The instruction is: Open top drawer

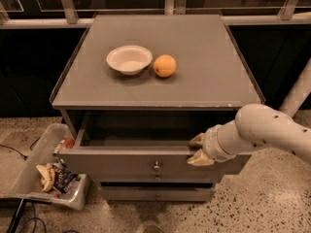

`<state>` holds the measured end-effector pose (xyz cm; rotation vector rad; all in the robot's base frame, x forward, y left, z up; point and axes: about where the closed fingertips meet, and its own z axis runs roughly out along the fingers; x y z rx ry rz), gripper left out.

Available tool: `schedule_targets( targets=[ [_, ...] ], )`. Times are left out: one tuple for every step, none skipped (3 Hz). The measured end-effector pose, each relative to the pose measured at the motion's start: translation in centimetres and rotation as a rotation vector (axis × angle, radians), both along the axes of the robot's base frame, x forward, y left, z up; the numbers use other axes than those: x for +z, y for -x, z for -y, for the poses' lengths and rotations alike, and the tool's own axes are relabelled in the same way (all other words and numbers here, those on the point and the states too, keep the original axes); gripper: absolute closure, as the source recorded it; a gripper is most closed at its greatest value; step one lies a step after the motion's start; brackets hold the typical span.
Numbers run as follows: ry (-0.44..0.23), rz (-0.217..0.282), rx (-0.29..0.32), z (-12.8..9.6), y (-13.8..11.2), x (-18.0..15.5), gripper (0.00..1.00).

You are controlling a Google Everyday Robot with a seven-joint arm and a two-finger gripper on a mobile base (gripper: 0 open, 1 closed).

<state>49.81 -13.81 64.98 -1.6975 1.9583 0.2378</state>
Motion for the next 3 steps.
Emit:
schedule_targets(
  targets=[
    [-0.021,0.013,-0.007,0.8,2.4,-0.3,1.00],
    [-0.021,0.013,-0.007,0.8,2.4,-0.2,1.00],
    [-0.033,0.016,-0.019,1.1,4.0,-0.7,1.00]
  ],
)
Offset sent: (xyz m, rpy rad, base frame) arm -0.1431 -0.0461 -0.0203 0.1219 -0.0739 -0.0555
